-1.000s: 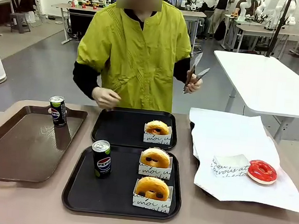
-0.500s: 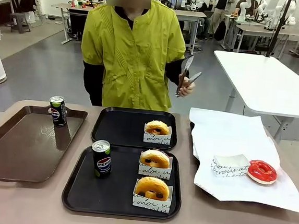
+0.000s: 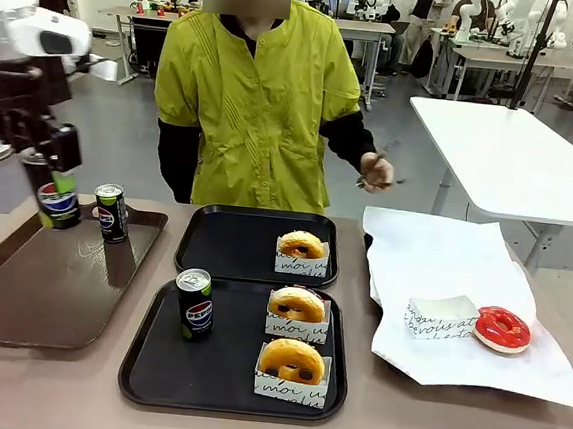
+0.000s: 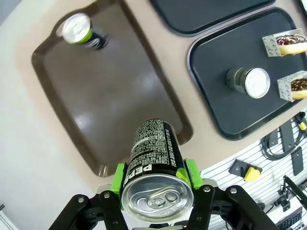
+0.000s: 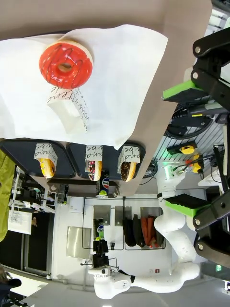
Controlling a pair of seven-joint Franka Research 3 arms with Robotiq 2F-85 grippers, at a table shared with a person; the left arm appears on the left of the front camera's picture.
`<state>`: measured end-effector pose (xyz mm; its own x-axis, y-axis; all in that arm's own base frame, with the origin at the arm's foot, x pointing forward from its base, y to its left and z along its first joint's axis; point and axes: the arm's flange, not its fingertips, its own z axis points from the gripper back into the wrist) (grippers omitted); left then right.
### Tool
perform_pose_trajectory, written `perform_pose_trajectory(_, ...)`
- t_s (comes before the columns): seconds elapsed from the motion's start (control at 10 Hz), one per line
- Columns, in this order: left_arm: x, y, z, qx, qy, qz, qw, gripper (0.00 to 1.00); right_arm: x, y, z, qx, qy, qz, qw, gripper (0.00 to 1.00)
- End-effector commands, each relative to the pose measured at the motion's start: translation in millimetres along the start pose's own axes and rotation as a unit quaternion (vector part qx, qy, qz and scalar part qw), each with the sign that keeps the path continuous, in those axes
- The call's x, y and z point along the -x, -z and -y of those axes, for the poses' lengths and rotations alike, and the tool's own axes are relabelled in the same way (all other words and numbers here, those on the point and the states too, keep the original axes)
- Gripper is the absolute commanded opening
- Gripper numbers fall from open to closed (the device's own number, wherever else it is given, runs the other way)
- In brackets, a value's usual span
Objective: Set up donuts and drinks on trays.
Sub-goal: Pick up one Pepsi coke from the Handle tray and place it on the Flat Tray without a Pepsi coke.
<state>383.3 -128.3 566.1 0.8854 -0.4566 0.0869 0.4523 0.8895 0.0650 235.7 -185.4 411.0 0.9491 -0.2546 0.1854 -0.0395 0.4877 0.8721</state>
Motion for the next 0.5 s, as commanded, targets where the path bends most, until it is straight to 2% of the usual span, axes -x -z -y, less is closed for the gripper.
perform_pose_trajectory(0.0,-9.8,-2.1,2.9,0.025,-0.008,0.007,1.000,0.59,-1.4,1.5,1.5,-0.012,-0.010,0.006,1.000,1.00)
perform_pose_trajectory(0.2,5.6,0.0,-7.4,0.057,-0.006,-0.022,0.998,0.59,-1.4,1.5,1.5,-0.012,-0.010,0.006,1.000,1.00)
perform_pose_trajectory(0.3,-12.0,6.2,5.7,0.020,0.000,-0.004,1.000,0.59,-1.4,1.5,1.5,-0.012,-0.010,0.006,1.000,1.00)
perform_pose_trajectory(0.4,-12.0,6.2,5.7,0.020,0.000,-0.004,1.000,0.59,-1.4,1.5,1.5,-0.012,-0.010,0.006,1.000,1.00)
